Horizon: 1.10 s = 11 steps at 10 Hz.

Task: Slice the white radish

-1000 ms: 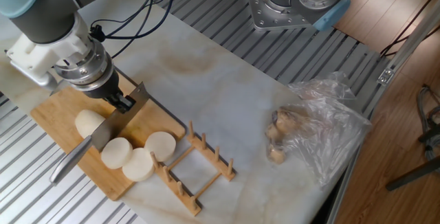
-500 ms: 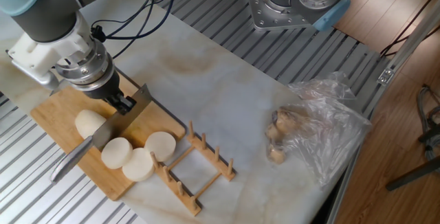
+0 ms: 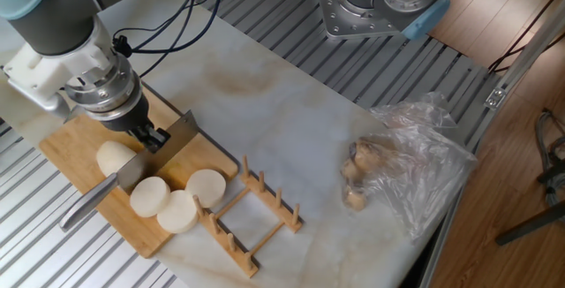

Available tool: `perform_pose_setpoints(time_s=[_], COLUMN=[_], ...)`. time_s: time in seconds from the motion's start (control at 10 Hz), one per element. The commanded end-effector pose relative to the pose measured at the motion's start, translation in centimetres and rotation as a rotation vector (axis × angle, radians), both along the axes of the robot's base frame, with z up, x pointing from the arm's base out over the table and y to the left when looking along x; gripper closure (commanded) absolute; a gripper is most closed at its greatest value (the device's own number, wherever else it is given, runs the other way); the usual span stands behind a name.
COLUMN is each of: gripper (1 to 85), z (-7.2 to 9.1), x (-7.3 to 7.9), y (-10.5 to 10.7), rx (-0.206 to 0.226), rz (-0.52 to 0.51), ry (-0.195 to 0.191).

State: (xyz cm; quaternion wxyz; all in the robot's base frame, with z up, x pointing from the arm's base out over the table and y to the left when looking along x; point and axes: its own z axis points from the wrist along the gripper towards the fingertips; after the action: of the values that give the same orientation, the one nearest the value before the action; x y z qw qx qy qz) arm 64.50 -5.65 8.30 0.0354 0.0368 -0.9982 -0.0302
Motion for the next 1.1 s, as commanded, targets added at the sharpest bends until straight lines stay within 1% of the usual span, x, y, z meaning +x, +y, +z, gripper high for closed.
perform_pose_setpoints(time_s=[0.0, 0.3, 0.4, 0.7, 1.0], gripper=[69.0, 69.0, 69.0, 69.3, 69.7], z=[0.4, 0.3, 0.1, -0.5, -0.7], x=[1.4, 2.5, 2.8, 3.7, 4.0], y=[0.3, 0.3, 0.2, 0.2, 0.3], rx=[0.014, 0.016, 0.009, 0.018, 0.017], rz=[-0.003, -0.008, -0.009, -0.012, -0.022], ry=[-0.017, -0.018, -0.016, -0.025, -0.02])
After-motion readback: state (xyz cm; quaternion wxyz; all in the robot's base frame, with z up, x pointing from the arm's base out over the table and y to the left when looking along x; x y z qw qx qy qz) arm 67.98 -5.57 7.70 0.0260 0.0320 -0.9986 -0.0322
